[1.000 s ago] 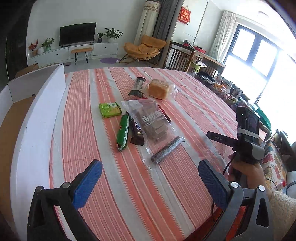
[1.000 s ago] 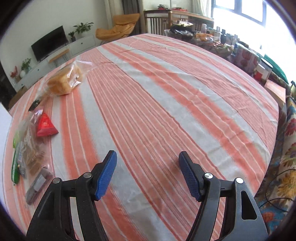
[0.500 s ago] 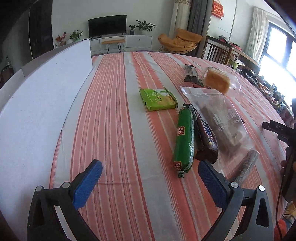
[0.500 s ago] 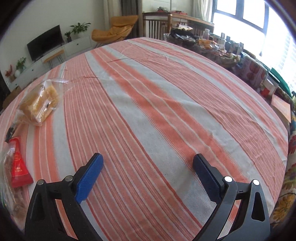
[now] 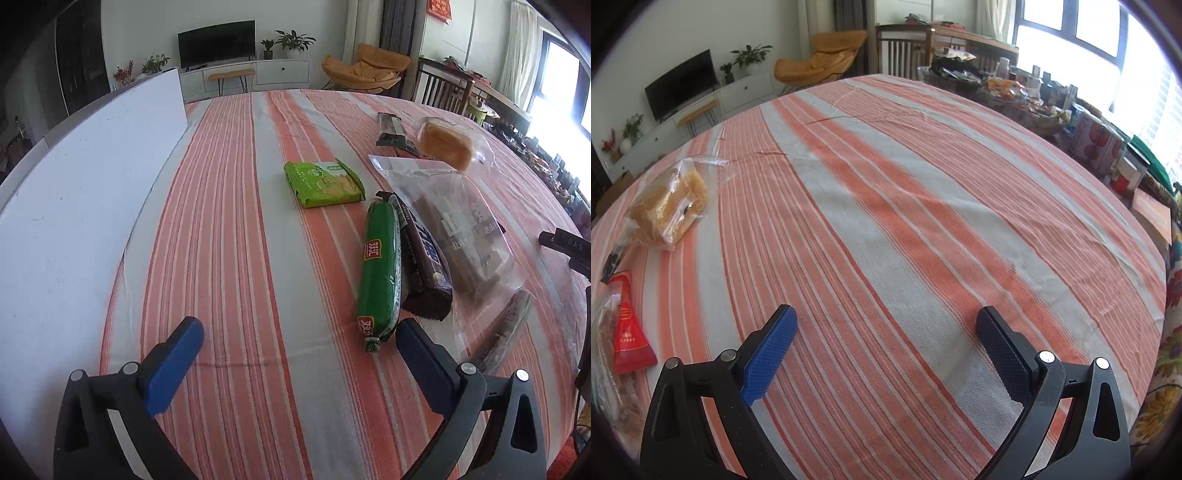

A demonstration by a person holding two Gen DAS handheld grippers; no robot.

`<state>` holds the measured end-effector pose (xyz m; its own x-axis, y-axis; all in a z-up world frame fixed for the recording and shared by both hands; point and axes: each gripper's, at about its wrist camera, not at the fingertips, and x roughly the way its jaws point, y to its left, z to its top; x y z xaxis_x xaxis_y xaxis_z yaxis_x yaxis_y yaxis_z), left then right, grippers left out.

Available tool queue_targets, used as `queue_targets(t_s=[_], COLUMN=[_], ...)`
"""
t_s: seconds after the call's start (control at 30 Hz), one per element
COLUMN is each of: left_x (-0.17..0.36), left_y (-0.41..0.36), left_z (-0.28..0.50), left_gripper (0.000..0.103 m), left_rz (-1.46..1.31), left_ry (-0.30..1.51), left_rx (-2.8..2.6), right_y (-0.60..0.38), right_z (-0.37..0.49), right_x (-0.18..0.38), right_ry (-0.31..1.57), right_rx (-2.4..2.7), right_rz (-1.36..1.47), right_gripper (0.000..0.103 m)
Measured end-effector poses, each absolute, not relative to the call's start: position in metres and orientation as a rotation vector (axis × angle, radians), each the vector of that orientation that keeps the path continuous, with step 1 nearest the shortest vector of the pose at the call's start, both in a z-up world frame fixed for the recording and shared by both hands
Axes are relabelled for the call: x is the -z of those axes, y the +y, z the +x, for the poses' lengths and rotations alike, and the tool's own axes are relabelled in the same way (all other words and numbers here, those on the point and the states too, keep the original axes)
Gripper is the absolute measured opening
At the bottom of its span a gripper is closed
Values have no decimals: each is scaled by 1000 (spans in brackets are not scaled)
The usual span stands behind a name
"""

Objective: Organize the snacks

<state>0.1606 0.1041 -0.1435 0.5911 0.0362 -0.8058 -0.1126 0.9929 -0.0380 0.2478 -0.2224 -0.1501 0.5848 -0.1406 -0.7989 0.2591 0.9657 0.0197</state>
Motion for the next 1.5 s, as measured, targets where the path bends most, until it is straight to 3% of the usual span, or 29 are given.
queue_targets(t_s=[1.5], left_x=[143], left_y=[106], left_z=[161], left_gripper=[103], left_rz=[-86], left_ry=[935], left_rx=[-87], right_y=[-222], right_z=[248], right_x=[150], right_ry=[918], right_rx=[235], right_rz=[139], right_gripper=[100])
